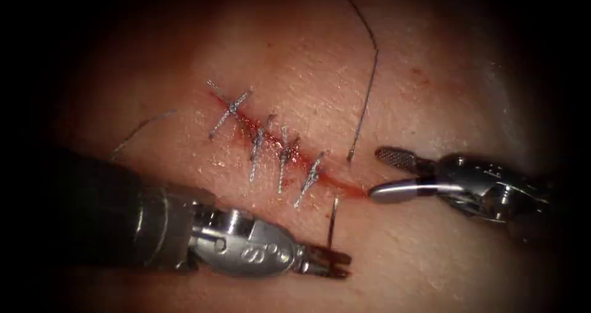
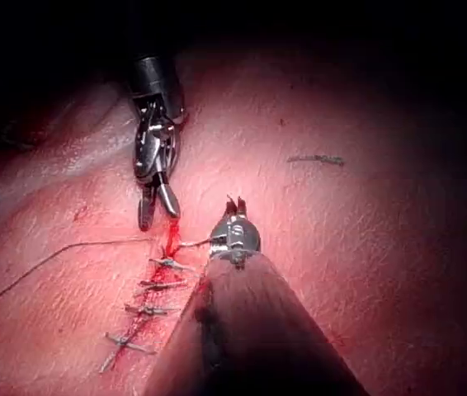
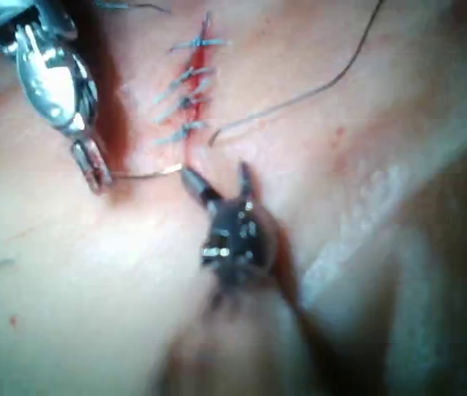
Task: Wound Closure
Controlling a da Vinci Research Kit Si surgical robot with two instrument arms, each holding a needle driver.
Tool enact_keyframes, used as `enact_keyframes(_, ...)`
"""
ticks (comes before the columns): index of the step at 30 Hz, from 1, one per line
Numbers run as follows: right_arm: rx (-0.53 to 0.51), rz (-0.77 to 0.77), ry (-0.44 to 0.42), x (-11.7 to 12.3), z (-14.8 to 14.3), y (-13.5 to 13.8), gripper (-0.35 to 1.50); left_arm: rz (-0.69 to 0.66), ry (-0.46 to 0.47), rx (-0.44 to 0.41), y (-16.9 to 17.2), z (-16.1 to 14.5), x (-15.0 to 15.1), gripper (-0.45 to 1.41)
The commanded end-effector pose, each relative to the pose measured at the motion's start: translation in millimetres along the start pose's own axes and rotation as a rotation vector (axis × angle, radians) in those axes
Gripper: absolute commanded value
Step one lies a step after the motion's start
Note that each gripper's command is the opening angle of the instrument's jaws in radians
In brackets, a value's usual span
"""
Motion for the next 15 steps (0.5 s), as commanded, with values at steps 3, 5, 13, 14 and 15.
enact_keyframes(3, 0.037, 0.001, -0.01, -1.0, 0.4, -1.1, 1.37, -0.035, 0.028, -0.059, 1.2, -0.4, 2.3, -0.45)
enact_keyframes(5, 0.058, 0.0, -0.019, -1.1, 0.0, -1.6, 1.33, -0.025, 0.036, -0.069, 2.1, -1.2, 4.3, -0.45)
enact_keyframes(13, 0.082, 0.035, -0.027, 0.9, -3.0, -3.4, 1.28, -0.003, 0.04, -0.058, 3.2, -2.8, 6.6, -0.45)
enact_keyframes(14, 0.08, 0.04, -0.025, 1.4, -3.5, -3.7, 1.28, 0.011, 0.035, -0.039, 2.9, -3.1, 6.8, -0.45)
enact_keyframes(15, 0.08, 0.04, -0.025, 1.4, -3.5, -3.7, 1.28, 0.011, 0.035, -0.039, 2.9, -3.1, 6.8, -0.45)
